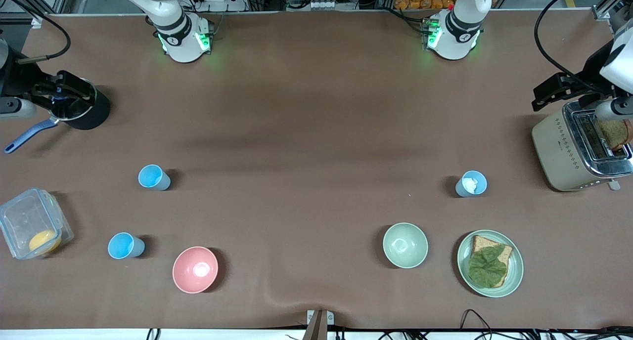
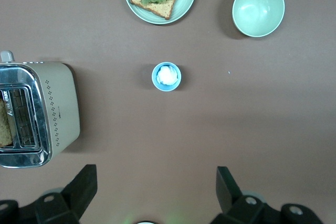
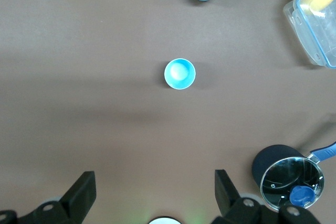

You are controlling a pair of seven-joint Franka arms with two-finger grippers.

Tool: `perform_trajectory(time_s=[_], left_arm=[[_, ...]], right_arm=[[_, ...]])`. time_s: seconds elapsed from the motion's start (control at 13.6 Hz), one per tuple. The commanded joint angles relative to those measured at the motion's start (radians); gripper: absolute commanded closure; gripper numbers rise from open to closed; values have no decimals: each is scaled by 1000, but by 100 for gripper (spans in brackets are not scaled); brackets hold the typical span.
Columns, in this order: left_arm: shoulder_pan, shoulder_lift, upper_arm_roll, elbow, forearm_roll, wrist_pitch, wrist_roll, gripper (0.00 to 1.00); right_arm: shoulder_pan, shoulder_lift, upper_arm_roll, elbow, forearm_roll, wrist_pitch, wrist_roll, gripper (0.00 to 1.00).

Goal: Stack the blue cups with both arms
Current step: 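Reach the left gripper to a blue cup while the right gripper reaches another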

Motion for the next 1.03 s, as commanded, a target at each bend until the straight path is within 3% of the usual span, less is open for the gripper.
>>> perform_trajectory(time_s=[0.0, 0.44, 0.66, 0.95], left_arm=[[13, 6, 1, 22, -19, -22, 33, 0], [21, 93, 15, -2, -7, 24, 34, 0], [58, 90, 15, -178, -4, 196, 34, 0], [73, 78, 15, -459, -6, 548, 34, 0]], right_arm=[[6, 0, -5, 1, 8, 20, 12, 0], [-4, 29, -5, 1, 5, 45, 10, 0], [5, 43, -5, 0, 6, 66, 9, 0], [-1, 50, -5, 0, 5, 70, 9, 0]])
